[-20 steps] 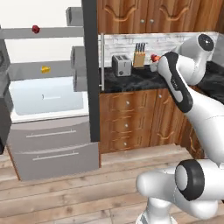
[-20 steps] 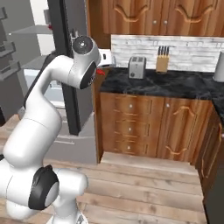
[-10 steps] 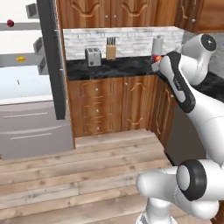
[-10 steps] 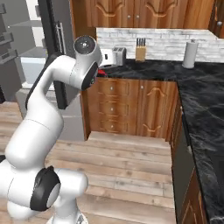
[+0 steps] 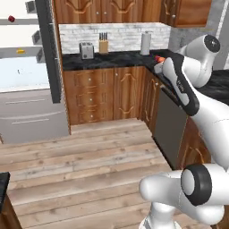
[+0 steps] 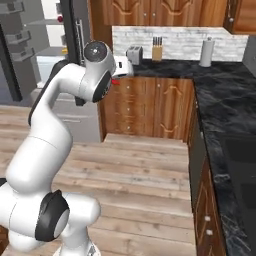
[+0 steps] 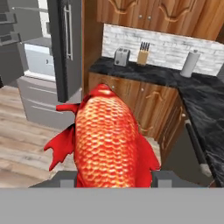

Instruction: Take the cheese, fish, and bell pepper from the fridge and place them on the plate on the dining counter to create an appetizer plate.

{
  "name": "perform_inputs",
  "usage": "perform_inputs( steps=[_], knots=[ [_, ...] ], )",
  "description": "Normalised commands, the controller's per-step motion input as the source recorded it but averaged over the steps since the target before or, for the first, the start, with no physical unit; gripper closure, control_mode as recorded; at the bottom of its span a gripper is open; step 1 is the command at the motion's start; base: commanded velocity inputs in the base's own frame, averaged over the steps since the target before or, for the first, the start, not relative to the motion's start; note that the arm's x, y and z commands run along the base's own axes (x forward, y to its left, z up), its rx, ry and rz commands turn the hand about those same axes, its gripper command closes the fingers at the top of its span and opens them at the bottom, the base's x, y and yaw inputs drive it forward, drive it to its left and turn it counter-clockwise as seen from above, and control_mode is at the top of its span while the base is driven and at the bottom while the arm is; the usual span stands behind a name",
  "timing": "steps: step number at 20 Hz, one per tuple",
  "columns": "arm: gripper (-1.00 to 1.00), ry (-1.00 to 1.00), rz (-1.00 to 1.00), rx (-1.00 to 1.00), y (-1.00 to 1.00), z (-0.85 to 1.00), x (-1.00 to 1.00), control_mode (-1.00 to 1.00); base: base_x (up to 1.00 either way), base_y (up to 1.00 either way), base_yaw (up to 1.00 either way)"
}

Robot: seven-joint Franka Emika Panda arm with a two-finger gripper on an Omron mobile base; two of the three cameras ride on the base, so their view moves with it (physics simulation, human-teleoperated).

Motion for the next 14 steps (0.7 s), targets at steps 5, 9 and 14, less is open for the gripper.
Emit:
perform_inputs(
  steps=[5, 9, 14],
  knots=[
    [1.0, 0.0, 0.0, 0.0, 0.0, 0.0, 0.0, 1.0, -1.0, -0.18, -0.03],
    [1.0, 0.0, 0.0, 0.0, 0.0, 0.0, 0.0, 1.0, -1.0, -0.21, -0.01],
    [1.0, 0.0, 0.0, 0.0, 0.0, 0.0, 0.0, 1.0, -1.0, -0.23, 0.0]
  ],
)
